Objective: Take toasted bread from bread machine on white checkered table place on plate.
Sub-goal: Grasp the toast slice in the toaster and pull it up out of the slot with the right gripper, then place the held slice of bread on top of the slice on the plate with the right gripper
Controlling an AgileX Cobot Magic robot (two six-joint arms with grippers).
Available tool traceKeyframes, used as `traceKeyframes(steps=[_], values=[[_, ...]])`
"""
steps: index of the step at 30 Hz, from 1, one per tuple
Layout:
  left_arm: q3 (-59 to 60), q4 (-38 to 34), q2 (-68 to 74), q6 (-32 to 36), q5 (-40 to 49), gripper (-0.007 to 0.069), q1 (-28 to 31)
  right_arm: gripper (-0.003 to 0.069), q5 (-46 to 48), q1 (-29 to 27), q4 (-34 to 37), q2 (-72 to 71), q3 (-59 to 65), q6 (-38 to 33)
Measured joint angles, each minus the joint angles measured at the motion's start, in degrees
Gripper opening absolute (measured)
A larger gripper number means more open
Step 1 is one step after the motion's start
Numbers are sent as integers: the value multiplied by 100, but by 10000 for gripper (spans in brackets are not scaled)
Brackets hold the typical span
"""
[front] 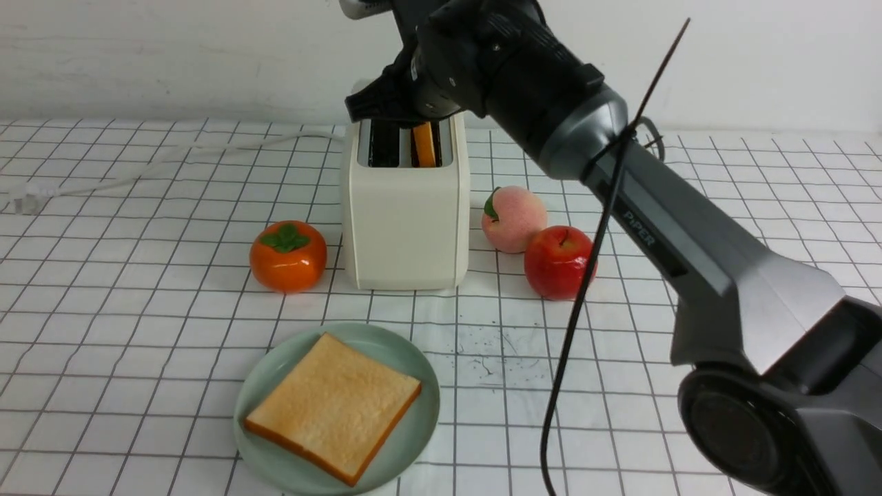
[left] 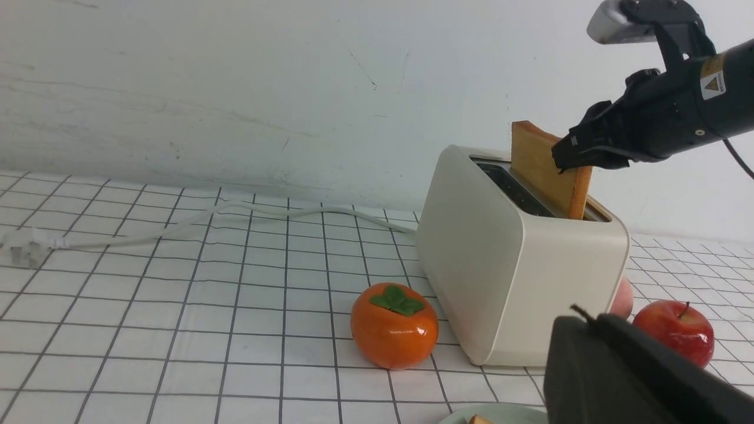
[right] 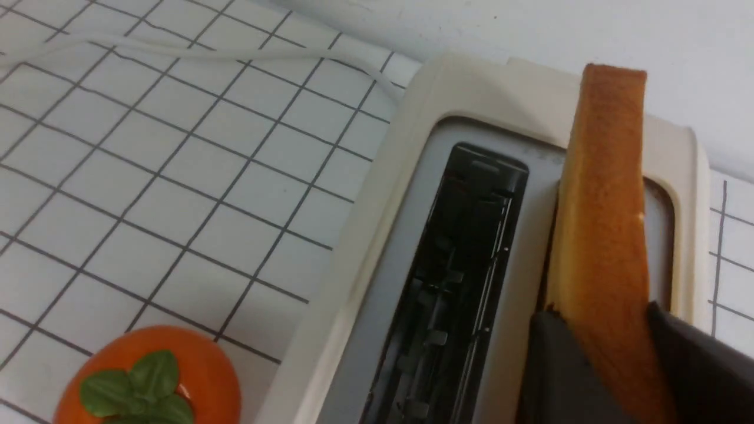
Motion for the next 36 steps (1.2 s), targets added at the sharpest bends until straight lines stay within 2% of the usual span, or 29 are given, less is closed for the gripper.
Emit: traceKeyframes(steps=[3,10,15,21,26,28,31,32,35,36], values=[[0,-5,0,0,0,-13,0,110,-13,0,73,0,0,0],[0,-13,0,0,0,-13,0,109,86,0,61,-223,-5,-13],[0,-13,0,0,0,-11,0,109,433,0,212,-1115,-11,-379],[0,-13,0,0,0,-8,0,109,1562,0,651,-2395,-83,-1028],[0,-13,-5,0,12,-8,0,109,1720,0,793,-3080,332,-1413],[0,-13,-5,0,47,-8,0,109,1720,-12,835,-3640,1112,-1494],[0,-13,-5,0,65,-8,0,109,1720,-184,997,-4652,3023,-1530],[0,-13,-5,0,65,-8,0,109,1720,-203,997,-4715,3152,-1530],[0,-15,-5,0,65,-8,0,109,1183,-578,1793,-5631,5367,-1510],[0,-15,-5,0,65,-8,0,109,1023,-595,1923,-5662,5609,-1529]])
